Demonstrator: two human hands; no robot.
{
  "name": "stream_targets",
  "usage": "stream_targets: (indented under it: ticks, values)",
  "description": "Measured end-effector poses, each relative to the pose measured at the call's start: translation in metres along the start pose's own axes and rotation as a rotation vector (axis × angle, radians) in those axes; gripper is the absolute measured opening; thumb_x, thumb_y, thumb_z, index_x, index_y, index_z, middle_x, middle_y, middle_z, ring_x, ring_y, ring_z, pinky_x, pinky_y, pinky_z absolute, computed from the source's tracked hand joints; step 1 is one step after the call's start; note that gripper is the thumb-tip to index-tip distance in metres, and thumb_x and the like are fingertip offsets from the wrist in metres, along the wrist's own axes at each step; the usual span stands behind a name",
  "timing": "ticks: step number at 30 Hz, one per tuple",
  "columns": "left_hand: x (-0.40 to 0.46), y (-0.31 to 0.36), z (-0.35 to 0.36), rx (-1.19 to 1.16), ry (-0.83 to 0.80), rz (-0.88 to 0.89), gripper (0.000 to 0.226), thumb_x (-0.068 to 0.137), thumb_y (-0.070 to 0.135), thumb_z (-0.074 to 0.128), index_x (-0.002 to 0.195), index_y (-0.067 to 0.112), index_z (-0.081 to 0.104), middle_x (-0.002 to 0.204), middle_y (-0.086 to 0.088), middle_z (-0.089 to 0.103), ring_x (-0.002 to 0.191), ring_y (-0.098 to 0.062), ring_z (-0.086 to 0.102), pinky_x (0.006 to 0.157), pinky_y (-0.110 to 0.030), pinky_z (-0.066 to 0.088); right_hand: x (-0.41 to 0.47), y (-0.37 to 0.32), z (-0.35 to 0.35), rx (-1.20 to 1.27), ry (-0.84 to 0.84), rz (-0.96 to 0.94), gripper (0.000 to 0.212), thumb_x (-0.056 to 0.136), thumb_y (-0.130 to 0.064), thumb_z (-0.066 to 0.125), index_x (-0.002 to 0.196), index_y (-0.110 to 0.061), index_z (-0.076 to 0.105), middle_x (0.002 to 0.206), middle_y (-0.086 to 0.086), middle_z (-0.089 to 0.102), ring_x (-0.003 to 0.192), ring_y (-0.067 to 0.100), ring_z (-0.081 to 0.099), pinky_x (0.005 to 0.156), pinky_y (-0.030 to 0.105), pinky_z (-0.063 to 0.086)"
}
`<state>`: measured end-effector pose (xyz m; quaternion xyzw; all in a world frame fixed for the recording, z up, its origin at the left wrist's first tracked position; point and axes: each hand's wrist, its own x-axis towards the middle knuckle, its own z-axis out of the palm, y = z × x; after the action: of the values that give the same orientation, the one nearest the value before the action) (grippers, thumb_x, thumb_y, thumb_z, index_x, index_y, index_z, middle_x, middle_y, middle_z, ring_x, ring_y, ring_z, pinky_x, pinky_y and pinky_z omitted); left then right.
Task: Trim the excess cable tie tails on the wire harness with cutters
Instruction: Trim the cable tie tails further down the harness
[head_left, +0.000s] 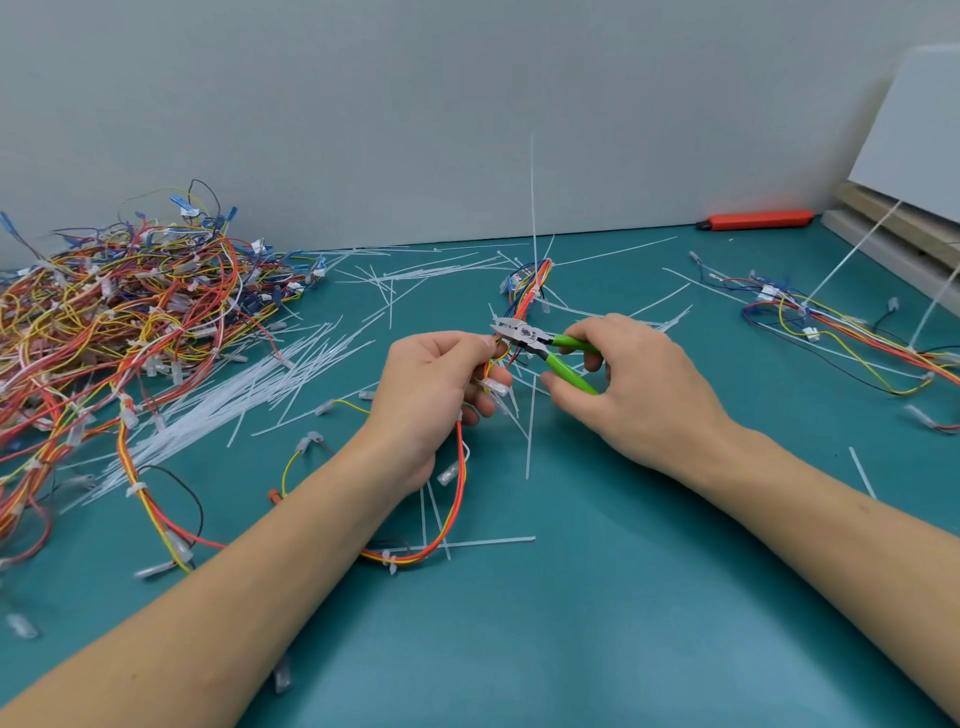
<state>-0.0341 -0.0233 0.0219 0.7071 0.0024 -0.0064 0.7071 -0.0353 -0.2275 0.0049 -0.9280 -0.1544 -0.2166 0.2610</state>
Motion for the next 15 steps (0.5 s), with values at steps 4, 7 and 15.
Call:
stream_targets:
  ticks: [4,7,15]
  values:
    - [0.0003,0.0000,0.0002,-0.007,0.001,0.001,0.015,0.094,0.017,0.063,0.089,0.009,0.074,0.069,-0.003,0.072,0.045,-0.014,0.054,0.042,-0.020,0.039,-0.0013,-0.0031,-0.0012,0.009,0.005,0.008,0.026,0.090,-0.051,0.067,0.104,-0.030,0.065,0.086,-0.010,0.055,0.083,0.015,0.052,0.073,0.035,0.045]
    - [0.0001,0.0001,0.0002,-0.009,0.003,0.001,0.015,0.094,0.017,0.063,0.089,0.009,0.074,0.069,-0.003,0.073,0.045,-0.015,0.054,0.042,-0.020,0.038,-0.0020,-0.0055,-0.0019,0.012,-0.002,0.020,0.024,0.090,-0.051,0.066,0.100,-0.029,0.064,0.082,-0.009,0.055,0.080,0.016,0.053,0.072,0.037,0.048]
    - [0.0003,0.0004,0.0008,-0.012,0.007,0.001,0.016,0.095,0.017,0.063,0.088,0.009,0.074,0.069,-0.003,0.072,0.045,-0.015,0.054,0.042,-0.020,0.039,-0.0009,-0.0062,-0.0035,0.028,-0.026,0.039,0.026,0.091,-0.054,0.067,0.091,-0.029,0.061,0.072,-0.009,0.052,0.069,0.008,0.052,0.062,0.035,0.047]
